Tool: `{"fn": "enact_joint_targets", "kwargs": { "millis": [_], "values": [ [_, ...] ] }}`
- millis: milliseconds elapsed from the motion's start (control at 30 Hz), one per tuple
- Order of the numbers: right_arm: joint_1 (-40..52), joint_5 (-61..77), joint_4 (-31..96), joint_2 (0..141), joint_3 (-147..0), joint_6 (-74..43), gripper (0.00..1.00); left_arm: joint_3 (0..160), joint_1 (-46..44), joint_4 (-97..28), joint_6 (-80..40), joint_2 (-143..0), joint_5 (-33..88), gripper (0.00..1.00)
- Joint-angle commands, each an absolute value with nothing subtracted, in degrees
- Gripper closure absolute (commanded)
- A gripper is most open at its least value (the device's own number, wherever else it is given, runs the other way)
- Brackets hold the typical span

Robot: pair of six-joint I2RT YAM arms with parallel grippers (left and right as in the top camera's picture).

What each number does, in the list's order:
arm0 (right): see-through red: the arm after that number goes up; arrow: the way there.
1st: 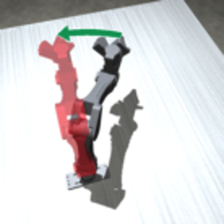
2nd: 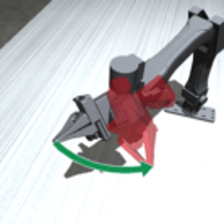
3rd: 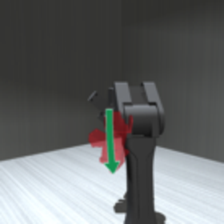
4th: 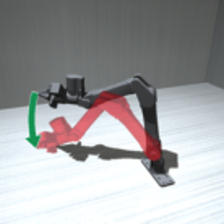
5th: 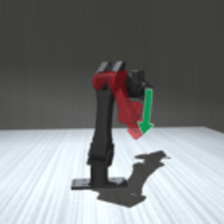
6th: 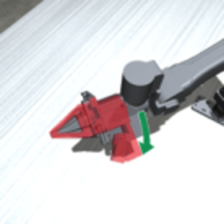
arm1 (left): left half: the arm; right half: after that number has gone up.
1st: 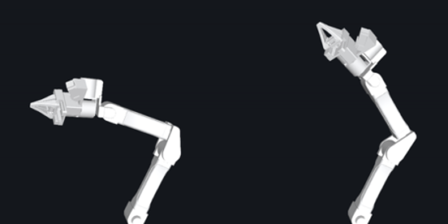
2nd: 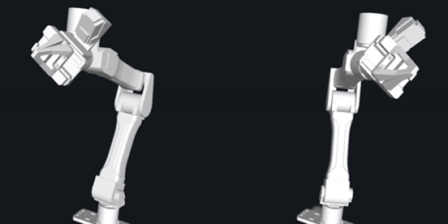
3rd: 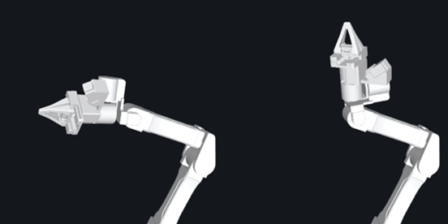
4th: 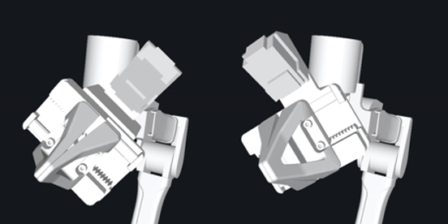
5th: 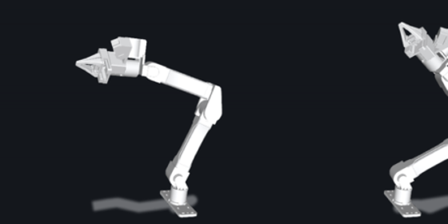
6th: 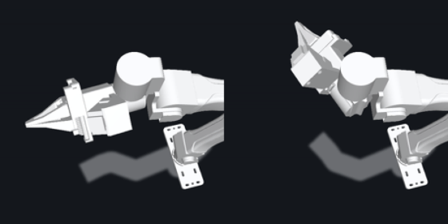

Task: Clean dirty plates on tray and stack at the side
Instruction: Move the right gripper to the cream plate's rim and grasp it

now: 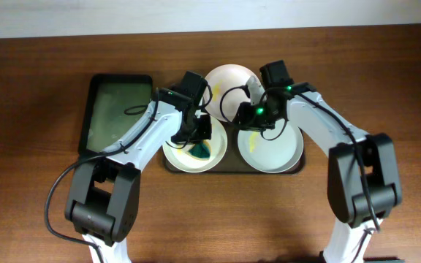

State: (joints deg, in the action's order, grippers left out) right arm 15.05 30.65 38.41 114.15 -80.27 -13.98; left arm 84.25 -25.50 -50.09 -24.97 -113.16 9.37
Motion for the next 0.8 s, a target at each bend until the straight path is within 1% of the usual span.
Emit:
{"fn": "enact_joint_targets", "kwargs": {
  "millis": [0, 33, 133, 233, 333, 600, 633, 733, 767],
  "values": [
    [16.82, 31.07, 37.78, 115.42, -80.90, -13.02, 0.73, 84.40, -25.45, -50.11, -25.74, -113.27, 9.15, 1.00],
    [17.26, 31.05, 37.60, 115.46, -80.90, -12.53, 0.73, 84.40, -25.45, -50.11, -25.74, -113.27, 9.15, 1.00],
    [19.27, 30.81, 36.73, 115.46, -80.90, -12.25, 0.68, 84.40, -25.45, -50.13, -25.74, -113.27, 9.15, 1.00],
    [21.10, 26.20, 35.97, 115.59, -80.90, -12.95, 0.68, 84.40, -25.45, -50.13, -25.74, -113.27, 9.15, 1.00],
    [22.15, 20.62, 35.88, 115.79, -80.90, -14.44, 0.66, 84.40, -25.45, -50.15, -25.74, -113.27, 9.15, 1.00],
    [22.22, 20.51, 35.09, 117.69, -80.90, -13.96, 0.66, 84.40, -25.47, -50.15, -25.74, -113.27, 9.17, 1.00],
    [22.22, 20.49, 35.03, 118.24, -80.90, -13.96, 0.66, 84.40, -25.45, -50.15, -25.74, -113.27, 9.15, 1.00],
    [22.22, 20.58, 34.85, 119.04, -80.90, -13.98, 0.75, 84.40, -25.45, -50.15, -25.74, -113.27, 9.15, 1.00],
    [22.22, 20.53, 34.72, 119.11, -80.90, -13.98, 0.76, 84.40, -25.45, -50.15, -25.74, -113.27, 9.15, 1.00]
  ]
}}
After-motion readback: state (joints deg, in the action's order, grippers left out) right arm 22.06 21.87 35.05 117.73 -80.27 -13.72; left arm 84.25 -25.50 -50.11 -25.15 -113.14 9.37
